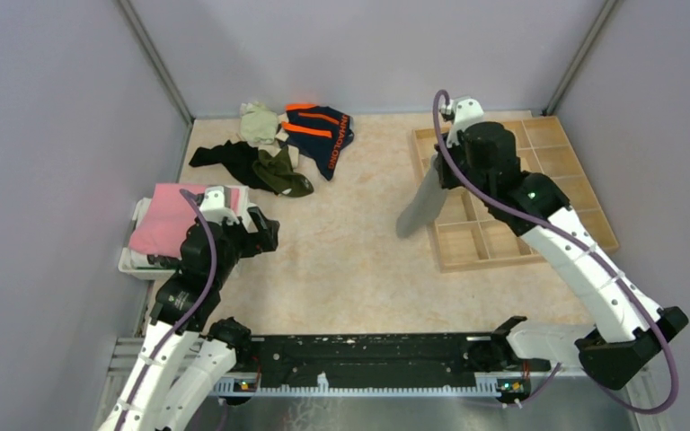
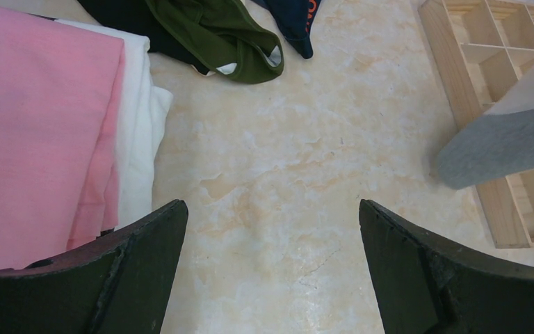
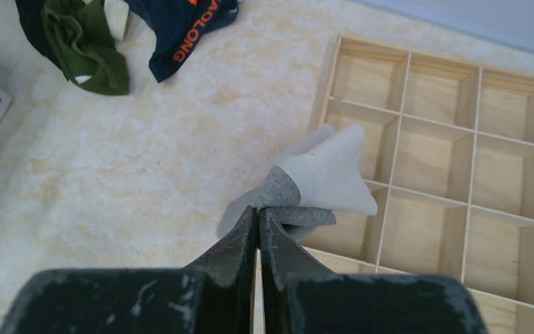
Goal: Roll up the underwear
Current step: Flatten out the underwear at the center of the board.
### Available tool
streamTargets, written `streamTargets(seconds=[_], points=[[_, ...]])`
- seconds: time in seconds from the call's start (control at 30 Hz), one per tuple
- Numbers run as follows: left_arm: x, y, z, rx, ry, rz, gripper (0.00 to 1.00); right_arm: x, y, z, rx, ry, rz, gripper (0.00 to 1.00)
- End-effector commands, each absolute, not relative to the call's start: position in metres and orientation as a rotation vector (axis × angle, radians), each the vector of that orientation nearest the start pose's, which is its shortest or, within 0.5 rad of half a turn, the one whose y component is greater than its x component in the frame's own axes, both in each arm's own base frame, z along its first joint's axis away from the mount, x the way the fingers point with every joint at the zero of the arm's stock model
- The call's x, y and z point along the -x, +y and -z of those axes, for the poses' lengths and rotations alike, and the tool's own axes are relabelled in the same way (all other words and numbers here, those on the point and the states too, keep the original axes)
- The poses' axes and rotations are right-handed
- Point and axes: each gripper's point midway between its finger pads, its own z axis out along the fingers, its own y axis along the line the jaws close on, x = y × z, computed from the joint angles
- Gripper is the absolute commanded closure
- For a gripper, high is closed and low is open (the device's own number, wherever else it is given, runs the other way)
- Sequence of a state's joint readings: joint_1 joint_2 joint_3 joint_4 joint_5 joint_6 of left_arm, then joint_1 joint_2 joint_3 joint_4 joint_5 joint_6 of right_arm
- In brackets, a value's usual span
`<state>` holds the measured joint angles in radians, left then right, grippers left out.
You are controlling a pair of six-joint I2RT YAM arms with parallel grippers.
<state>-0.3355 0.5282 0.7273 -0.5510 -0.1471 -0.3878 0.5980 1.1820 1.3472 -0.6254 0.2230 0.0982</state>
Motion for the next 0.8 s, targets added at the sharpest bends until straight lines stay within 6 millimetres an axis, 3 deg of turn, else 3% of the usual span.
streamTargets(seconds=[0.0, 0.13, 0.27, 0.37, 0.43, 0.47, 0.5, 0.57, 0.77], points=[[-0.234, -0.072, -0.238, 0.137, 1.897, 0.352, 0.01, -0.298, 0.162, -0.338, 0.394, 1.998, -0.171, 1.00], [-0.233, -0.068, -0.239, 0.154, 1.890, 0.342, 0.01, -0.284, 0.206, -0.303, 0.536, 2.082, -0.214, 1.00], [-0.231, -0.058, -0.243, 0.205, 1.869, 0.310, 0.01, -0.256, 0.274, -0.238, 0.687, 2.178, -0.331, 1.00], [-0.227, -0.050, -0.246, 0.255, 1.851, 0.285, 0.01, -0.208, 0.332, -0.185, 0.842, 2.235, -0.610, 0.87], [-0.226, -0.046, -0.248, 0.278, 1.836, 0.277, 0.01, -0.172, 0.366, -0.177, 0.901, 2.204, -0.926, 0.73], [-0.225, -0.045, -0.249, 0.282, 1.831, 0.278, 0.01, -0.161, 0.376, -0.182, 0.894, 2.163, -1.056, 0.67], [-0.225, -0.045, -0.249, 0.283, 1.830, 0.281, 0.01, -0.157, 0.379, -0.187, 0.878, 2.133, -1.117, 0.62], [-0.225, -0.049, -0.251, 0.273, 1.832, 0.302, 0.01, -0.166, 0.369, -0.190, 0.831, 2.124, -1.051, 0.55], [-0.229, -0.085, -0.236, 0.211, 1.896, 0.490, 0.02, -0.210, 0.296, -0.188, 0.620, 2.170, -0.799, 0.44]])
